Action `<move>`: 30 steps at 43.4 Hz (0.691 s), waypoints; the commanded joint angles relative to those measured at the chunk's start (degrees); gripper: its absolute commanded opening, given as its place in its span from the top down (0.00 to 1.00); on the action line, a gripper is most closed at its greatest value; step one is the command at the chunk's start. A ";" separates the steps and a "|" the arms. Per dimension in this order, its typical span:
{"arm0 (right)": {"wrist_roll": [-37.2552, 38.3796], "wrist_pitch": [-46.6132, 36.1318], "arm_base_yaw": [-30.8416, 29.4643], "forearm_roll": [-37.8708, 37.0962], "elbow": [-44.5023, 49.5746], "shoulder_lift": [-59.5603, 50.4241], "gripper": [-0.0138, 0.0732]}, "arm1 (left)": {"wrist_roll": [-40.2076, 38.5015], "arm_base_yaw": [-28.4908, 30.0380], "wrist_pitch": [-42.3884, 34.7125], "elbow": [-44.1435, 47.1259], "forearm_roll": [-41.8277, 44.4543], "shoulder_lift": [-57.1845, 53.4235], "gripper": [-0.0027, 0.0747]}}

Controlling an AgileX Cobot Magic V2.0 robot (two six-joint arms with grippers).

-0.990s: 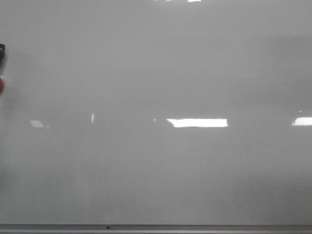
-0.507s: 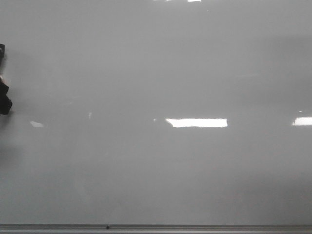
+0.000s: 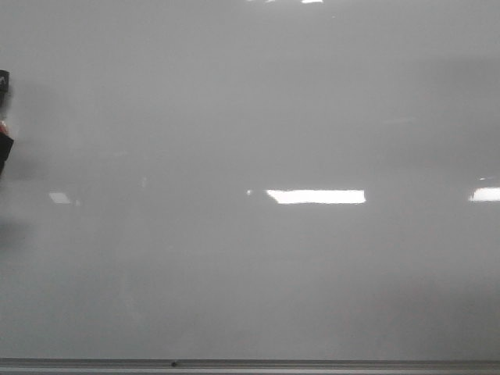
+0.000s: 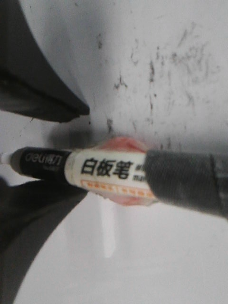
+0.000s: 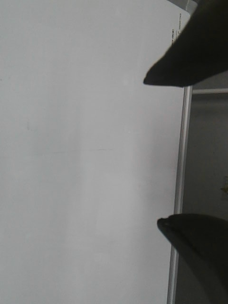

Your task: Write number 8 on whiteboard

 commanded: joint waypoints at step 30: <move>-0.49 -1.07 0.03 0.55 -7.87 0.35 0.18 | 0.67 -0.28 29.03 -10.76 -0.06 -12.00 0.99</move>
